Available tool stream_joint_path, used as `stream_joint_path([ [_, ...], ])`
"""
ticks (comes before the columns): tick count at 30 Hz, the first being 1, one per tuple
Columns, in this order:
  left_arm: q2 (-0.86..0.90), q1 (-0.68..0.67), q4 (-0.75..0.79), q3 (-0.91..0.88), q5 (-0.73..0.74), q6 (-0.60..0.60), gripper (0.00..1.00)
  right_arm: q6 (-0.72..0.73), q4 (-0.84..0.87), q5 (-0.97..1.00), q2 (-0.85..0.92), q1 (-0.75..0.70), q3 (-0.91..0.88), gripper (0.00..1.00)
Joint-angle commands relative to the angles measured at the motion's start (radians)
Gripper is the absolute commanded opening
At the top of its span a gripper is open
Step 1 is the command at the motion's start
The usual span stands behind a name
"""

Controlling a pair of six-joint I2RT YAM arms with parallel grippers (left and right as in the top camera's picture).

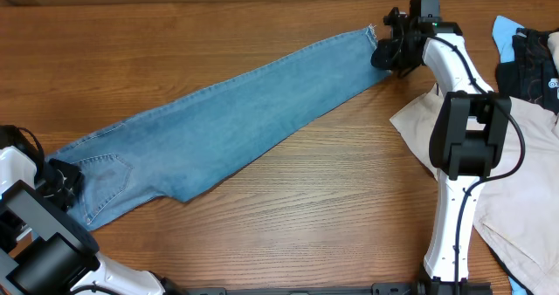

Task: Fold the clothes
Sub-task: 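Pull the hem rightward with the right gripper while left holds waistband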

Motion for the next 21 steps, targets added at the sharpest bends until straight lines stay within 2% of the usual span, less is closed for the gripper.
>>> stream_joint_path([
  [1,0.024,-0.001,-0.029,0.002,0.074,0.008,0.44,0.001,-0.068,0.046,0.029,-0.001,0.01,0.04],
  [4,0.024,-0.001,-0.034,0.002,0.075,0.009,0.43,0.04,-0.18,0.154,0.014,-0.011,0.011,0.04],
  [8,0.024,-0.001,-0.023,0.002,0.075,0.025,0.37,0.209,-0.356,0.293,-0.065,-0.051,0.011,0.04],
  [11,0.024,-0.001,0.021,0.002,0.075,0.082,0.37,0.32,-0.429,0.353,-0.138,-0.104,0.011,0.04],
  [16,0.024,-0.002,0.099,0.002,0.088,0.158,0.38,0.327,-0.449,0.352,-0.226,-0.194,0.011,0.04],
  [21,0.025,-0.026,0.152,0.002,0.202,0.182,0.4,0.266,-0.454,0.337,-0.295,-0.236,0.011,0.04],
])
